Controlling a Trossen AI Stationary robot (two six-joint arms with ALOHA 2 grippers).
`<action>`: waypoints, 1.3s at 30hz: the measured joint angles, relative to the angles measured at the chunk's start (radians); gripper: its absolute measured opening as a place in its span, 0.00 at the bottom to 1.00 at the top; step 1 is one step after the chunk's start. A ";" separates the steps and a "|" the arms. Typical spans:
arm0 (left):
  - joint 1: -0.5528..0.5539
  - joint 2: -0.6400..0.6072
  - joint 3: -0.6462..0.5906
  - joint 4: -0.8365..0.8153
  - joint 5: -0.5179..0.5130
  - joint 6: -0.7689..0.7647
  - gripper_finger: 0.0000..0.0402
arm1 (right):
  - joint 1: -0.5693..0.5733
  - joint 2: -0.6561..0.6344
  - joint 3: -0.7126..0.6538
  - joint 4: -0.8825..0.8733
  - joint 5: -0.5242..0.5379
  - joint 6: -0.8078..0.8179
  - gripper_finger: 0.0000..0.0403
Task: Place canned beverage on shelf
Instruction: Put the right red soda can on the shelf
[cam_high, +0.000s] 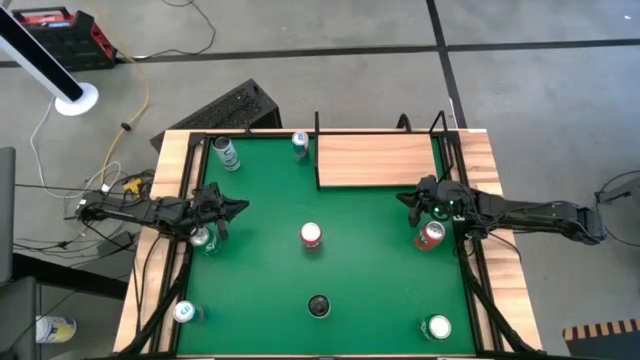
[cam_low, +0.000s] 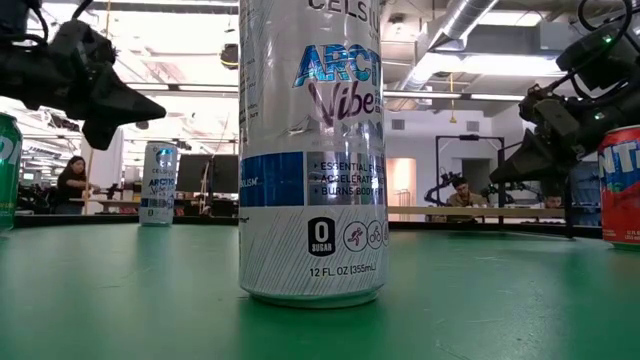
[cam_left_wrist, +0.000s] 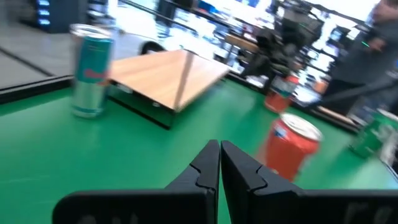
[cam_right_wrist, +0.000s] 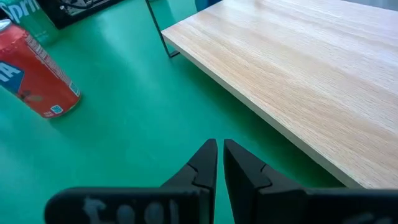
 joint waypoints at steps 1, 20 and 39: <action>0.000 0.000 0.000 0.001 -0.029 -0.006 0.00 | 0.000 0.000 0.000 0.000 0.000 -0.001 0.14; 0.214 0.305 0.002 0.774 0.067 0.677 0.00 | 0.008 0.000 0.058 0.367 0.021 -0.330 0.14; 0.433 0.933 0.462 0.560 0.326 0.855 0.44 | 0.234 0.068 0.527 -0.210 0.259 -0.433 0.28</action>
